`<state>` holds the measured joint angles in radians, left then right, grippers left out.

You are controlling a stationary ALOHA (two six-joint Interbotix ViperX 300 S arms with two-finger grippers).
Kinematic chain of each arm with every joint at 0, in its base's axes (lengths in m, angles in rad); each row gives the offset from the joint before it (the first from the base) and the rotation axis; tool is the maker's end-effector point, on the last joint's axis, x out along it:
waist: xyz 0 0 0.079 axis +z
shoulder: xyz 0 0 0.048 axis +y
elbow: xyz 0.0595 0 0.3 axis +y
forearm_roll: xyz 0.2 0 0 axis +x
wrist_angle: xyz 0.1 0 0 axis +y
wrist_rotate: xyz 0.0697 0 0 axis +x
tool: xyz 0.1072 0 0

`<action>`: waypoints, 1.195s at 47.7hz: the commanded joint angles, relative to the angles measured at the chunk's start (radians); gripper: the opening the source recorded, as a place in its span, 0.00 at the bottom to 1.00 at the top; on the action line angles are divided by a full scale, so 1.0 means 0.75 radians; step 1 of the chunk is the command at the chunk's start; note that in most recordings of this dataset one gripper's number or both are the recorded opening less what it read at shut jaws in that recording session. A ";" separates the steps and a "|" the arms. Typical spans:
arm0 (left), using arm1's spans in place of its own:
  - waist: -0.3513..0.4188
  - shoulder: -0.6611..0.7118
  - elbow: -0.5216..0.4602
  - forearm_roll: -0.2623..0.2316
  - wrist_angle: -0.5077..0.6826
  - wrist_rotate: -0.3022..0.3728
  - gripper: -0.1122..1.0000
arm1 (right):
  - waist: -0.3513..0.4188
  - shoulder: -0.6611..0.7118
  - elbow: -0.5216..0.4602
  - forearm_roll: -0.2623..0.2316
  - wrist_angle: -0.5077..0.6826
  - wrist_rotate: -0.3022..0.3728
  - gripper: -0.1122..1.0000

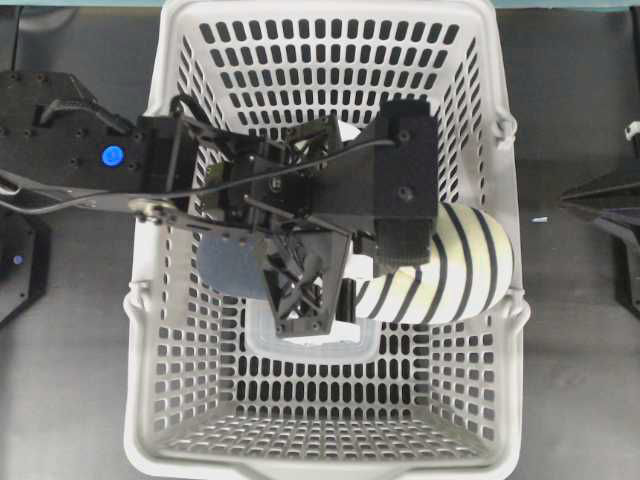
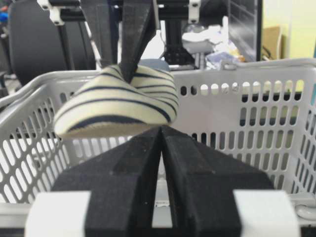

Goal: Pick up the slipper from the shopping basket with the left arm.

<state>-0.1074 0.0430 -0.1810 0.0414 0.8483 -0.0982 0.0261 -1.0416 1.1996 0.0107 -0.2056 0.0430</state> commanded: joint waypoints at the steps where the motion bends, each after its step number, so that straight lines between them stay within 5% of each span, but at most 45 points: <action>1: -0.002 -0.027 0.004 0.006 -0.037 -0.004 0.16 | 0.004 0.006 -0.010 0.004 -0.004 0.000 0.10; 57: -0.002 -0.041 0.043 0.006 -0.086 -0.006 0.16 | 0.004 0.004 -0.010 0.004 -0.004 0.000 0.10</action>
<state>-0.1058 0.0430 -0.1335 0.0414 0.7931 -0.1043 0.0276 -1.0446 1.1996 0.0107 -0.2040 0.0430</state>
